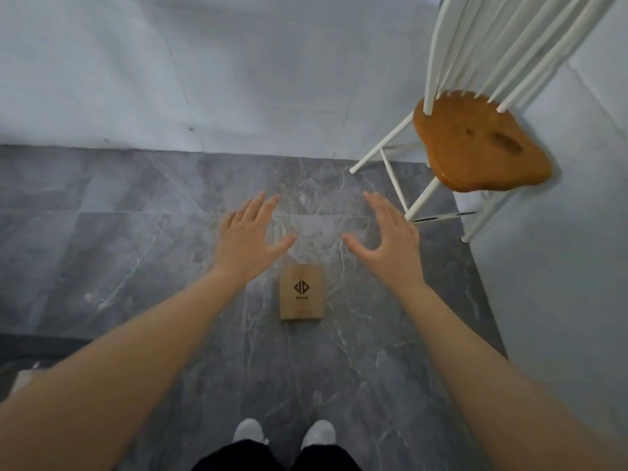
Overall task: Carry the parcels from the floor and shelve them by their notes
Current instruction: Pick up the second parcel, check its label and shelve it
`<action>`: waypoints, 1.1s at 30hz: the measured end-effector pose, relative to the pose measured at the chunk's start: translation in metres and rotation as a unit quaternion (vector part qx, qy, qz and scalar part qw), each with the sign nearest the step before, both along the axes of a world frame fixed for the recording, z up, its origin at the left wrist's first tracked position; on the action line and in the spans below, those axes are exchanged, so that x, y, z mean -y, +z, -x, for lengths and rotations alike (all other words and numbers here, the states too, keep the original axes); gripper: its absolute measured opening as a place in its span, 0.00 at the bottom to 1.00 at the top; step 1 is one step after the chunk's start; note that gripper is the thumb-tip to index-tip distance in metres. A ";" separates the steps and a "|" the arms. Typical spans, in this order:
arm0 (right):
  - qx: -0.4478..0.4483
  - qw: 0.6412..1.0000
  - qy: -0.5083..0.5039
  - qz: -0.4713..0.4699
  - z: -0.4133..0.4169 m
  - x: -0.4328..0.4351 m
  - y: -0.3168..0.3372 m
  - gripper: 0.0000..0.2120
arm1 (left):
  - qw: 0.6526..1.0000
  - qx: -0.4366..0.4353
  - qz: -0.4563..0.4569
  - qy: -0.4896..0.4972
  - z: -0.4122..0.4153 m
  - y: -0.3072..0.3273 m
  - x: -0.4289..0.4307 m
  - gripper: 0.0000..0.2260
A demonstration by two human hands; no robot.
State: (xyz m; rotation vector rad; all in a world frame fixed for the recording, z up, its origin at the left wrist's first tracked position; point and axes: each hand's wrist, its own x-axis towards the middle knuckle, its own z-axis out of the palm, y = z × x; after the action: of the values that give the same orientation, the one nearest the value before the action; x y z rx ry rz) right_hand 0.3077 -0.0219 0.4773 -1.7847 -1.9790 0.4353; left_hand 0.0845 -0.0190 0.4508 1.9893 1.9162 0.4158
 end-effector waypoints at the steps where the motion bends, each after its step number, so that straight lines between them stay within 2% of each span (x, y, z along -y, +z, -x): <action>1: 0.000 1.000 0.000 0.012 -0.002 -0.003 -0.027 0.36 | 1.000 0.000 0.007 0.002 0.000 -0.027 -0.003 0.33; 14: 0.022 0.994 0.033 0.100 -0.009 -0.053 -0.398 0.34 | 0.995 0.020 0.084 0.046 -0.015 -0.383 -0.055 0.34; 17: 0.024 0.993 0.028 0.110 -0.006 -0.067 -0.468 0.34 | 0.984 0.083 0.133 0.086 -0.029 -0.453 -0.061 0.36; 19: 0.024 0.992 0.015 0.124 -0.005 -0.072 -0.506 0.35 | 0.958 0.173 0.175 0.150 -0.042 -0.488 -0.062 0.38; 21: 0.019 0.990 0.002 0.140 -0.005 -0.070 -0.532 0.38 | 0.904 0.304 0.202 0.225 -0.055 -0.513 -0.060 0.37; 23: -0.021 0.988 -0.028 0.153 -0.004 -0.064 -0.551 0.43 | 0.847 0.397 0.207 0.286 -0.066 -0.526 -0.056 0.31; 26: -0.167 0.953 -0.113 0.226 -0.001 -0.062 -0.564 0.47 | 0.809 0.444 0.208 0.324 -0.069 -0.537 -0.057 0.28; 29: -0.233 0.926 -0.145 0.260 0.000 -0.064 -0.564 0.37 | 0.776 0.487 0.232 0.326 -0.066 -0.540 -0.059 0.25; 33: -0.274 0.915 -0.150 0.254 0.002 -0.063 -0.551 0.34 | 0.750 0.526 0.265 0.301 -0.063 -0.524 -0.057 0.39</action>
State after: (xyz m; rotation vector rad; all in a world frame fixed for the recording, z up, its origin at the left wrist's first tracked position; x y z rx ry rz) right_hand 0.3052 0.0414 -0.0734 -1.9286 -1.2425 1.2739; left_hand 0.1479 0.0380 -0.0731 0.4580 1.5258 0.8070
